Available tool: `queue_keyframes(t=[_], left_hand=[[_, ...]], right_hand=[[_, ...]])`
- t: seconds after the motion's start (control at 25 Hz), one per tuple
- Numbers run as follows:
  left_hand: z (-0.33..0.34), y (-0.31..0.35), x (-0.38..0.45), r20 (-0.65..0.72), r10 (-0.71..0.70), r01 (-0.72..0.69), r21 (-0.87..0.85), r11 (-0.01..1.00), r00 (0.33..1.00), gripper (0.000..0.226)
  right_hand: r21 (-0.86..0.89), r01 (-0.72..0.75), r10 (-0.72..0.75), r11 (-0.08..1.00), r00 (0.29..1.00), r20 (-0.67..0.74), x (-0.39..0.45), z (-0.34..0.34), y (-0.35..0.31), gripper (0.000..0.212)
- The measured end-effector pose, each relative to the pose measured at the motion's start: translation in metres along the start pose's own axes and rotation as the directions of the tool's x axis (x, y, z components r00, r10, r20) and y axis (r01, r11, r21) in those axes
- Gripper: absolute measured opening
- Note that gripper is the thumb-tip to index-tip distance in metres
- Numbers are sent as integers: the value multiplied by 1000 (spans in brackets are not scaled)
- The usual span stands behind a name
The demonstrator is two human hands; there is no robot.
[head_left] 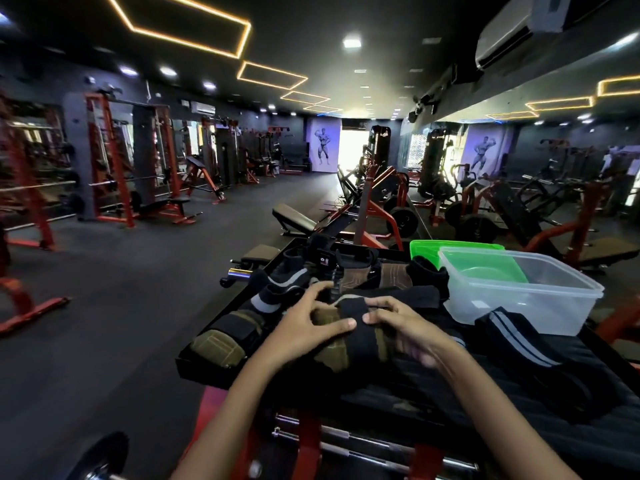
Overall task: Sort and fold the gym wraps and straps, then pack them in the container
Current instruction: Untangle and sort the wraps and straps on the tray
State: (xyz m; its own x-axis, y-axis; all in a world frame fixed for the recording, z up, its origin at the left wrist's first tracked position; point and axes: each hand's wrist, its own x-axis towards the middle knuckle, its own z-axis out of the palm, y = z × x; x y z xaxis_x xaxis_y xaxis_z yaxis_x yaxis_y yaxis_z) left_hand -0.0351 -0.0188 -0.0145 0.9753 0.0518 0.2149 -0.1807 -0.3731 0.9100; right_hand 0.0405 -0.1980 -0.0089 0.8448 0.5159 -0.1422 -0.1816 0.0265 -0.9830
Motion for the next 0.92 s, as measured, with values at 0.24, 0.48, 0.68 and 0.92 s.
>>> queue_keyframes(t=[0.24,0.48,0.68,0.92], left_hand=[[-2,-31,-8,-189,-26,-13,-203,979,982,24],[-13,-36,-15,-328,-186,153,-123,980,926,30],[-52,-44,-32,-482,192,42,434,900,855,36],[-67,-79,-26,-279,36,190,736,649,960,39]], right_hand=[[50,-13,9,999,997,81,24,30,8,42],[83,-50,41,995,994,104,33,46,33,34],[-147,-126,141,981,986,95,51,70,42,35],[-372,-60,101,926,991,92,54,101,52,46]])
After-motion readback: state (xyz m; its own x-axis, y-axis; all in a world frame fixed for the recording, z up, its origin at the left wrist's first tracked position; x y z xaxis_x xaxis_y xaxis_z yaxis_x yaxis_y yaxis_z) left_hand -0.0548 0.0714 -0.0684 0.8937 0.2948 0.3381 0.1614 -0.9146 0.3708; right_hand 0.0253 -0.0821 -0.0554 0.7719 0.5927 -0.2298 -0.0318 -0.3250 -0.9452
